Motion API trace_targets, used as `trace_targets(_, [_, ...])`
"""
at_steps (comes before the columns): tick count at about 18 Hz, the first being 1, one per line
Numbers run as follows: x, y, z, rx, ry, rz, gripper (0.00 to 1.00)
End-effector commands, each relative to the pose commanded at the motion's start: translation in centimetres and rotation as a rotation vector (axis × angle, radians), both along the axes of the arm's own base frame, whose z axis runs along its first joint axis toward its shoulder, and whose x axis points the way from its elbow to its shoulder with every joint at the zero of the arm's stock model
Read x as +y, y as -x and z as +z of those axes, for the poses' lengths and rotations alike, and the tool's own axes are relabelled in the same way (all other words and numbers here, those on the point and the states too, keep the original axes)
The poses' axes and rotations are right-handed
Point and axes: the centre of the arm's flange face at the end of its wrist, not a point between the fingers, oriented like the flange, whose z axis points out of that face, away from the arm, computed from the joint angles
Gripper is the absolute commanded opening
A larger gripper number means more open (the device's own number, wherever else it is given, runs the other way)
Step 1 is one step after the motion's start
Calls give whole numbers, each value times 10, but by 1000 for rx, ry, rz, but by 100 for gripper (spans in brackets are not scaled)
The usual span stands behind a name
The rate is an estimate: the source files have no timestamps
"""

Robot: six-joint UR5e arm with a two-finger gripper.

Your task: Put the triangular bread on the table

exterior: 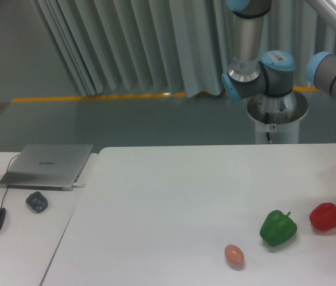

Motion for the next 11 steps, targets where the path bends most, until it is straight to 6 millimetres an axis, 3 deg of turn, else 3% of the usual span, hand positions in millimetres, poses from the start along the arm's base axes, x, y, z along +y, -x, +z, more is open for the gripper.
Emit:
trace_targets(4, [-1, 0, -4, -11, -13, 4, 100])
trace_targets(11, [-27, 22, -8, -27, -23, 57, 100])
